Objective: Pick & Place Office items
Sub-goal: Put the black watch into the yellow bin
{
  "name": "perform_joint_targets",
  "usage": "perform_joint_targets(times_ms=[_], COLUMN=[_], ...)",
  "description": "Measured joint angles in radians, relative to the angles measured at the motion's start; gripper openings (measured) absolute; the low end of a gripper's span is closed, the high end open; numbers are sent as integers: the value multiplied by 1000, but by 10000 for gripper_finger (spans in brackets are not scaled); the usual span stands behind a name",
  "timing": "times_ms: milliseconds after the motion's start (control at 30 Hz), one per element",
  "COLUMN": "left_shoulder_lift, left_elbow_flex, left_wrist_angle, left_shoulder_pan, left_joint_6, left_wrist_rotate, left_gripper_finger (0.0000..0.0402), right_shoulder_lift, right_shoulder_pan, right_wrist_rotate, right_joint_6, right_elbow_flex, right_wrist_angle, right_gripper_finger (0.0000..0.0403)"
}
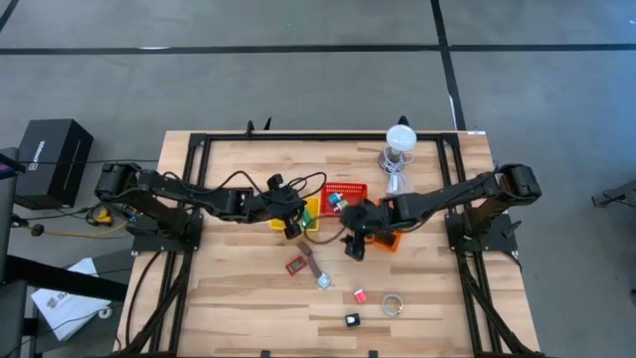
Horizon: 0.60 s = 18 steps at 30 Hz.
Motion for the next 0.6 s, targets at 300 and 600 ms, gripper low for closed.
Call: perform_joint_targets(times_ms=[300,600], left_shoulder_lift=[0,0], left_elbow_flex=[0,0], left_wrist_angle=[-63,-127], left_shoulder_pan=[8,8], left_joint_6=[-44,-96], left_wrist_rotate=[33,33], left_gripper_finger=[15,80], right_shoulder_lift=[0,0], right_shoulder_pan=[186,407], right_wrist_rotate=[-12,-54], right_joint_6=[252,479], right_elbow_flex=[0,0], right_wrist_angle=[-57,-57], right_gripper_finger=[221,221])
